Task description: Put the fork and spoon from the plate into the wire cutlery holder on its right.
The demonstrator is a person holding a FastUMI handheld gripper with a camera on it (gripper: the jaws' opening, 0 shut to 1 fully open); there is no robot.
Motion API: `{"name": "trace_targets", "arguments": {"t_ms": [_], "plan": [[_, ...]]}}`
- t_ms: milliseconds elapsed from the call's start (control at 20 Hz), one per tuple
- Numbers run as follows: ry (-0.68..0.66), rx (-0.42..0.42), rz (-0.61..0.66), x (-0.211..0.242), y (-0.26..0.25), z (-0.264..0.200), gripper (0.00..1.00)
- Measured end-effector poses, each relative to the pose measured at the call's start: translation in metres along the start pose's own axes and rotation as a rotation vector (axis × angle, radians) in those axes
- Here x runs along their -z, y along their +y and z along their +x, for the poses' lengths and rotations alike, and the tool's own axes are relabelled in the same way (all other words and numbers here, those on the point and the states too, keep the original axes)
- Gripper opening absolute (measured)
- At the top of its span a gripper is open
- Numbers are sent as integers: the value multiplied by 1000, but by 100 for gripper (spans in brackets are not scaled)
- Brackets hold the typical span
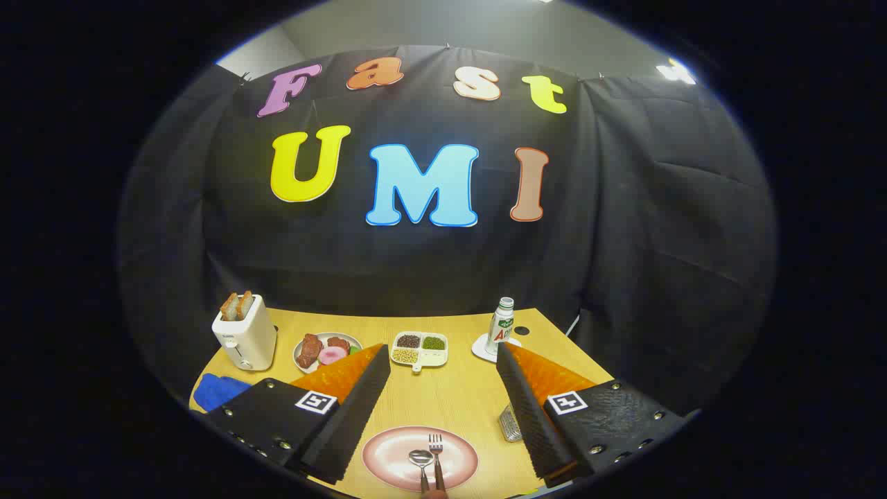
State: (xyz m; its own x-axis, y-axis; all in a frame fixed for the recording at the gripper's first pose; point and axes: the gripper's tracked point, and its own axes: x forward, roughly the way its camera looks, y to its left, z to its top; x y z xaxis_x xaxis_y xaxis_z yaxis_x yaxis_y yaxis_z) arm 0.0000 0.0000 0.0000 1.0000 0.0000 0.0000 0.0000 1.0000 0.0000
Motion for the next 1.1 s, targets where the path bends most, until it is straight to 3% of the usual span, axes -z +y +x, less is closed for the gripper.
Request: {"name": "trace_targets", "arguments": {"t_ms": [700, 950, 1100], "plan": [[99, 16, 22, 18, -12, 19, 95], [239, 22, 11, 57, -18, 31, 95], [396, 21, -9, 103, -17, 36, 95]]}}
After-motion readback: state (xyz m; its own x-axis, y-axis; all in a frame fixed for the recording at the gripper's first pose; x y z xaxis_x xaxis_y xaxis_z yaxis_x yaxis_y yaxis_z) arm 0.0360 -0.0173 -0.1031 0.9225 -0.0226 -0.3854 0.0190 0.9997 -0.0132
